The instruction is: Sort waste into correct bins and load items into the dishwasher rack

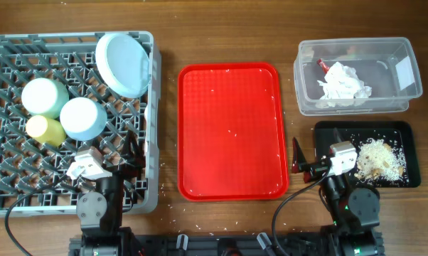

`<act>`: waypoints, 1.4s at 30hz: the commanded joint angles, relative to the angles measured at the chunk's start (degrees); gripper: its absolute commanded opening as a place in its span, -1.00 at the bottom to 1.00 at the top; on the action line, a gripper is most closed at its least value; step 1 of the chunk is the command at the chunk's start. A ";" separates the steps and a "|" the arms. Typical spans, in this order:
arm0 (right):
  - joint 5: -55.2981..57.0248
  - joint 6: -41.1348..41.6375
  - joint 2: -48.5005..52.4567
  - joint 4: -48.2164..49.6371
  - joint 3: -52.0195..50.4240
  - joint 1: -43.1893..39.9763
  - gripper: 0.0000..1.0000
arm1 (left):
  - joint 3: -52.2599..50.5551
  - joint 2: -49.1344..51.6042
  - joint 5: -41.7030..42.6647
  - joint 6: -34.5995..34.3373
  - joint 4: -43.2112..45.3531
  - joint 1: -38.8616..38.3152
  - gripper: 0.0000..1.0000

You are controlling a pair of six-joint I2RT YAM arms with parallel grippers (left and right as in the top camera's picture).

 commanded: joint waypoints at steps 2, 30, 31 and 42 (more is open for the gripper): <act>4.72 4.57 -0.92 0.87 -0.52 -1.97 0.99 | -0.22 -0.57 0.70 1.16 -0.09 0.57 1.00; 4.92 0.35 -0.90 7.13 -3.21 -3.28 0.99 | -0.22 -0.57 0.72 1.16 -0.09 0.57 1.00; 4.92 0.37 -0.90 7.13 -3.21 -3.28 0.99 | -0.22 -0.57 0.70 1.18 -0.09 0.57 1.00; 4.92 0.37 -0.90 7.15 -3.21 -3.28 0.99 | -0.22 -0.59 -0.13 3.89 -0.09 0.72 1.00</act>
